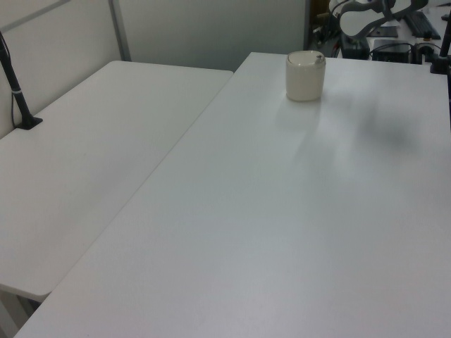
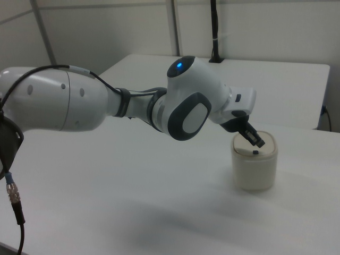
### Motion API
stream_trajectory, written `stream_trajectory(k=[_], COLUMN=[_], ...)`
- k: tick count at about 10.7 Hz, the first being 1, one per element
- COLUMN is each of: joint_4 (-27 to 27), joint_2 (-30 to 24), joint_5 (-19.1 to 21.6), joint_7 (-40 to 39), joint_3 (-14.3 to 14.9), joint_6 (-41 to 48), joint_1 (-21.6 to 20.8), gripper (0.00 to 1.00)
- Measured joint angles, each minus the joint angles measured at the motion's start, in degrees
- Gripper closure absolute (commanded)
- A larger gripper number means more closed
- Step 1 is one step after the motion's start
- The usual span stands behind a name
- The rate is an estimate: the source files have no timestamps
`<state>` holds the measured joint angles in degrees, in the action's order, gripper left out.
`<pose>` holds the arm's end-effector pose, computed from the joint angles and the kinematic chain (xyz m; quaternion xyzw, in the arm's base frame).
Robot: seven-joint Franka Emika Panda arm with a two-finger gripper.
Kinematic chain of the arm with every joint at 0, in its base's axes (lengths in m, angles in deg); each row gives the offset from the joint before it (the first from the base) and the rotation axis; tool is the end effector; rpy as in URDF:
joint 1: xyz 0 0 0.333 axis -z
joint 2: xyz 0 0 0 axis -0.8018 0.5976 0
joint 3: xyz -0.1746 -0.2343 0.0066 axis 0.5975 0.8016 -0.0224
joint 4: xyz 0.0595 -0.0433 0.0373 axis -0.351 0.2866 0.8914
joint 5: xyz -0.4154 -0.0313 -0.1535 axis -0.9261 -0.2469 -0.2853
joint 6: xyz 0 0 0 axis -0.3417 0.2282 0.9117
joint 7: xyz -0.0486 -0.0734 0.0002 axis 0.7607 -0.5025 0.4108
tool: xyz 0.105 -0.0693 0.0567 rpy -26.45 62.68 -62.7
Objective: Open the trash bin
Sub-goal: 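Press the gripper onto the lid's front edge to pop it open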
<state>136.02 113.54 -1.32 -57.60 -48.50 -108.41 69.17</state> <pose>0.6754 -0.3702 0.3714 0.8827 -0.3478 0.2980 0.1051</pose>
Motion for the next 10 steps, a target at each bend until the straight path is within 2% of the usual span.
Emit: stream_trajectory(k=[10], joint_4=[1.2], joint_2=[0.4], joint_5=[0.2], joint_7=[0.3], joint_3=[0.0], joint_6=[-1.7], joint_1=[-0.2], gripper=[1.0])
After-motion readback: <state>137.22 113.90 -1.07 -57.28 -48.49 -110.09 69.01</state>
